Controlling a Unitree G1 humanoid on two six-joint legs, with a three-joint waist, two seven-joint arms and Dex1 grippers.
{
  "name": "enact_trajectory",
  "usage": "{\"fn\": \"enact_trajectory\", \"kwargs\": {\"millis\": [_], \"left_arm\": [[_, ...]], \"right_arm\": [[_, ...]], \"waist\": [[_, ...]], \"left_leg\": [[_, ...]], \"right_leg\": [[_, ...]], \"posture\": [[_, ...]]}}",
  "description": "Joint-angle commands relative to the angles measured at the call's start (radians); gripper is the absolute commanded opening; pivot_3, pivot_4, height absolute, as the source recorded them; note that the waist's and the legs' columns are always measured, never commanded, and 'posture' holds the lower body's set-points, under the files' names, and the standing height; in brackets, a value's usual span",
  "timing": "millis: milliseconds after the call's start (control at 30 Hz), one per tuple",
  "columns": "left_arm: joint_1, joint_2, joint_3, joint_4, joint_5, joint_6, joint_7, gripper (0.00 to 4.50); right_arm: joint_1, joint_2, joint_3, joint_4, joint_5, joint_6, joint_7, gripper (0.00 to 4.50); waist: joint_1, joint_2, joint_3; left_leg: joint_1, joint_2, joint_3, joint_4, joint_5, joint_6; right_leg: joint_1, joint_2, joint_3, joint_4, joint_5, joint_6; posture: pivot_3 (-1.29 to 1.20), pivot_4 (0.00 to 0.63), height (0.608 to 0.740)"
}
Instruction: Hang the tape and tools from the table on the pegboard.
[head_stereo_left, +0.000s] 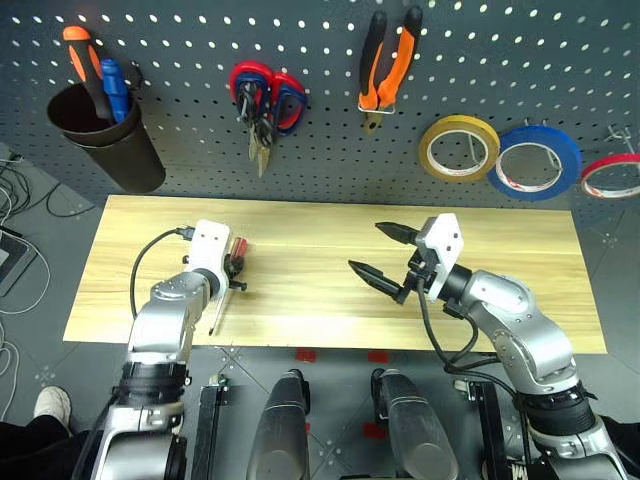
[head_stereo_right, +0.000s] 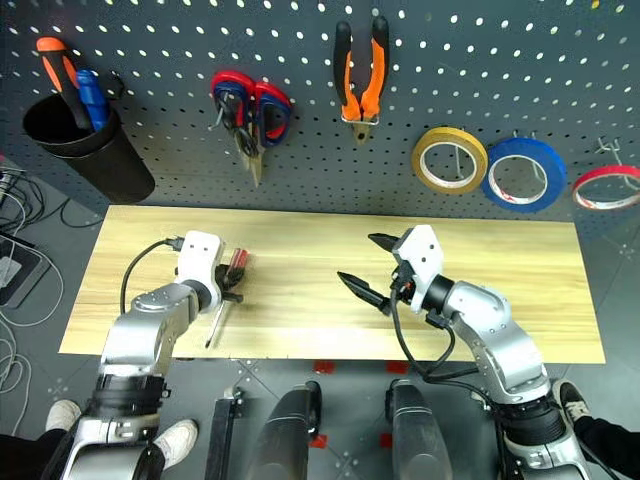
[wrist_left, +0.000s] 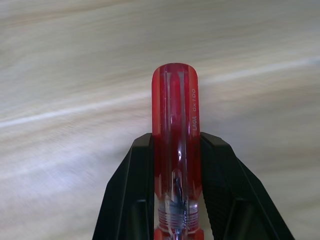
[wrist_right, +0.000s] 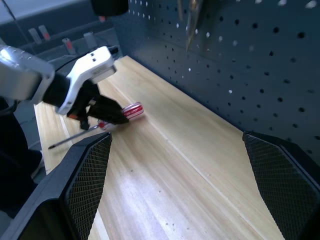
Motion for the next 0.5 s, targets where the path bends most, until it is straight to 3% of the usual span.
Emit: {"fn": "enact_trajectory", "kwargs": {"millis": [33, 267, 500], "left_arm": [[0.028, -0.004, -0.012, -0.148, 0.028, -0.031, 0.037, 0.92], [0.136, -0.050, -0.033, -0.340, 0.071, -0.129, 0.100, 0.92], [0.190, -0.049, -0.017, -0.446, 0.131, -0.264, 0.146, 0.92]], "right_arm": [[0.031, 0.002, -0.045, -0.073, 0.055, -0.032, 0.020, 4.50], [0.079, 0.019, -0.094, -0.127, 0.147, -0.049, 0.036, 4.50], [0.046, 0.047, -0.130, -0.158, 0.198, -0.041, -0.021, 4.50]], "waist": [[0.003, 0.000, -0.024], [0.011, -0.001, -0.110], [0.028, 0.000, -0.170]], "left_leg": [[0.000, 0.000, 0.000, 0.000, 0.000, 0.000], [0.000, -0.002, 0.001, -0.005, 0.000, 0.000], [0.001, -0.003, 0.003, -0.005, 0.000, 0.000]], "right_leg": [[0.000, 0.000, -0.001, 0.000, 0.000, 0.000], [0.002, 0.001, -0.001, -0.005, 0.000, 0.000], [0.003, 0.005, 0.000, -0.005, 0.000, 0.000]], "posture": [[0.04, 0.226, 0.740], [0.06, 0.148, 0.740], [0.08, 0.109, 0.740]]}}
